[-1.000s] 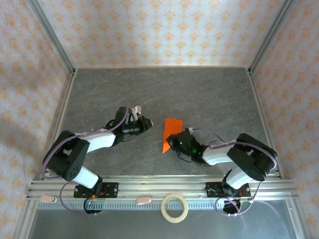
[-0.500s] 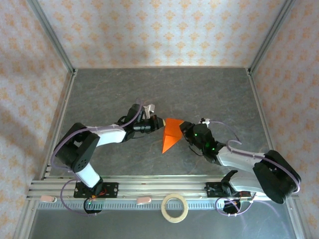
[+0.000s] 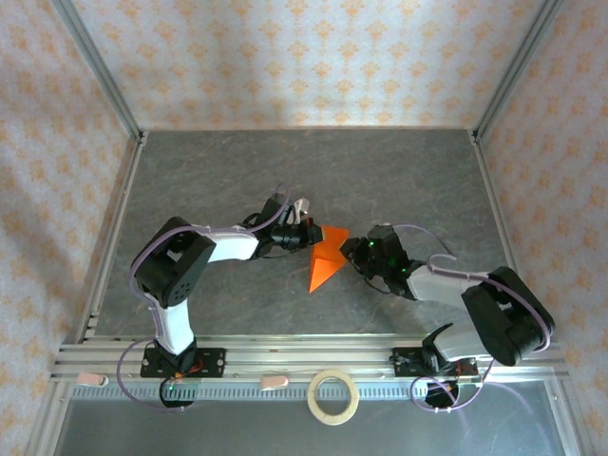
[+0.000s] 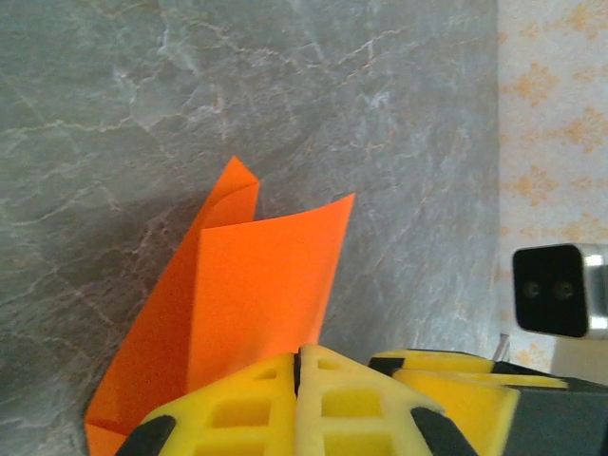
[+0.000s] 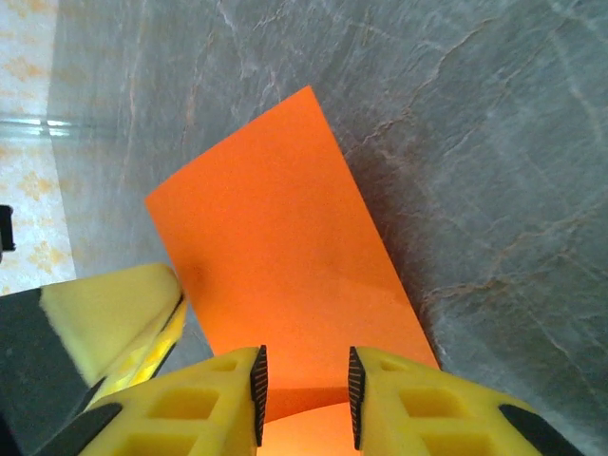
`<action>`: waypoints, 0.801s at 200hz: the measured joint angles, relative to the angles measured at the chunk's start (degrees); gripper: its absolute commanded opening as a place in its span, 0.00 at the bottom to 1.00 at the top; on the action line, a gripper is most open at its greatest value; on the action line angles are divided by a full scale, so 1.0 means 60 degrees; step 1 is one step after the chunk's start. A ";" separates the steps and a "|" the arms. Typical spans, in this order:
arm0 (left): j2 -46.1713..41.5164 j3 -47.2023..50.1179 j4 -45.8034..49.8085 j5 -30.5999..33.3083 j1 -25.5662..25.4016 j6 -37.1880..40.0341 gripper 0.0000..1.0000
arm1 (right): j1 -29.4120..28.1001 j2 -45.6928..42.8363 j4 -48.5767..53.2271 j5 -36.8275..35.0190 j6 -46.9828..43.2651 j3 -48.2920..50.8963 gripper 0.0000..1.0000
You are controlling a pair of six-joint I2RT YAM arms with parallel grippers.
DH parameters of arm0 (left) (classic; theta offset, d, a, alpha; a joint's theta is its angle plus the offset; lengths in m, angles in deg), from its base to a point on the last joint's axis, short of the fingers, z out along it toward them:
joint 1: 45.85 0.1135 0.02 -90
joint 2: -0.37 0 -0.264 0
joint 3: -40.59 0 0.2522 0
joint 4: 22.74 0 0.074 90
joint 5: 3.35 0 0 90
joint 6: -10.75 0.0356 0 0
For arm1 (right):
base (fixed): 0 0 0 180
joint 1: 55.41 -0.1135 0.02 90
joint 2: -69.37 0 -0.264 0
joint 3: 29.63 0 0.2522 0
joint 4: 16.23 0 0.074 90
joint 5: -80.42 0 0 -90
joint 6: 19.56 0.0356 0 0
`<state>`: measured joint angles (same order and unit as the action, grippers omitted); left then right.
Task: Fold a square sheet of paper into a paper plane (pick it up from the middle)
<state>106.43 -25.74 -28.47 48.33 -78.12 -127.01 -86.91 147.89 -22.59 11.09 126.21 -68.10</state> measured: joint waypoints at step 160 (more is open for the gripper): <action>0.0805 0.0634 -0.0951 -0.0463 0.0262 0.0291 0.00 | 0.0656 0.1311 0.0382 0.1825 -0.0747 -0.0561 0.38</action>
<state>111.27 -21.94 -34.17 45.55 -76.55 -125.27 -82.98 155.76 -20.29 22.04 121.73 -71.47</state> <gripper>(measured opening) 0.053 0.388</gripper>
